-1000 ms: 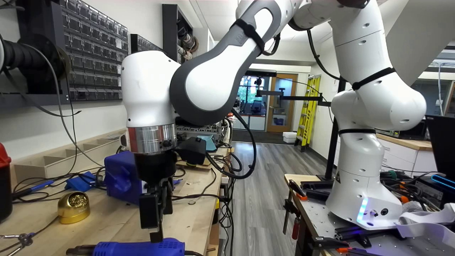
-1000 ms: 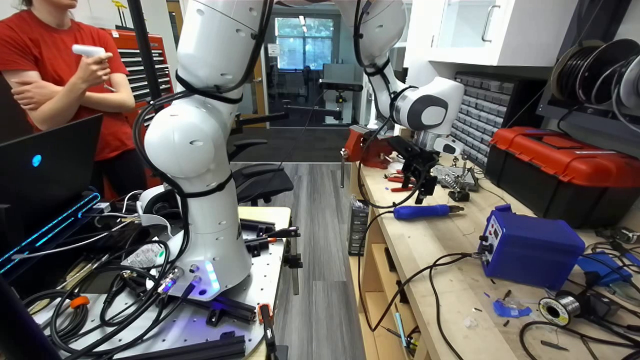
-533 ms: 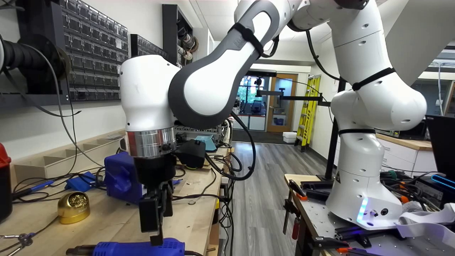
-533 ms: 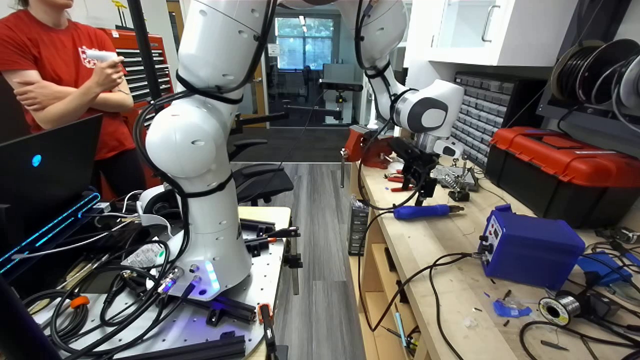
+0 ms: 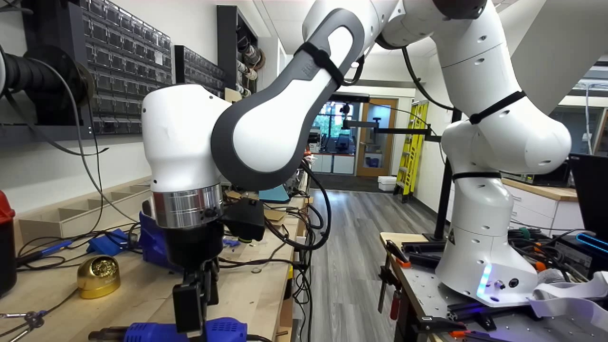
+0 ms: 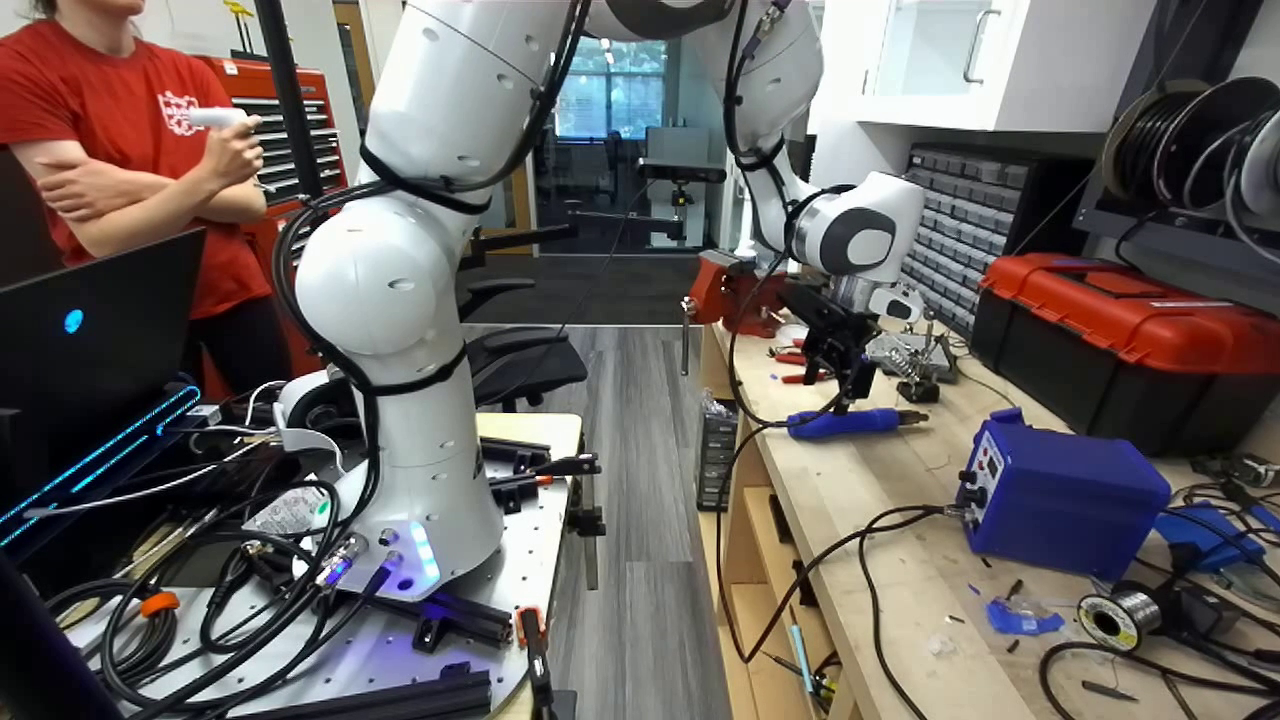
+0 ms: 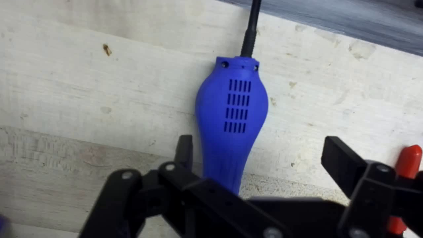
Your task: Place the blue handle on the holder
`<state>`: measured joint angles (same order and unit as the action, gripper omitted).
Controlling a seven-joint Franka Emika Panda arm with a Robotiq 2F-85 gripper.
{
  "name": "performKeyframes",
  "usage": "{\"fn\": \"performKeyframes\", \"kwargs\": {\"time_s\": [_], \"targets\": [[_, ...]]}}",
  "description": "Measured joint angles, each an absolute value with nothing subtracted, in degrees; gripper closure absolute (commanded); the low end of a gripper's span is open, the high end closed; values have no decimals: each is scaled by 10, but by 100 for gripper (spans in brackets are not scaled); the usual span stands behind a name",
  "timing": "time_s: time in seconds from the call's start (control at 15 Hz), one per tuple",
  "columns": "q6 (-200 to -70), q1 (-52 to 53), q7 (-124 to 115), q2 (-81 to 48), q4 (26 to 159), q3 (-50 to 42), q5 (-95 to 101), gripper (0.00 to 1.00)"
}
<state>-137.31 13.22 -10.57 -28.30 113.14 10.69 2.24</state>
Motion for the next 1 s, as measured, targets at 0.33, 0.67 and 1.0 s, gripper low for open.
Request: {"fn": "performKeyframes", "kwargs": {"time_s": [0.33, 0.67, 1.0], "targets": [[-1389, 135, -78, -312, 1105, 103, 37, 0], [-1414, 135, -58, -342, 1083, 92, 45, 0], [-1422, 136, -56, -357, 1071, 87, 45, 0]]}}
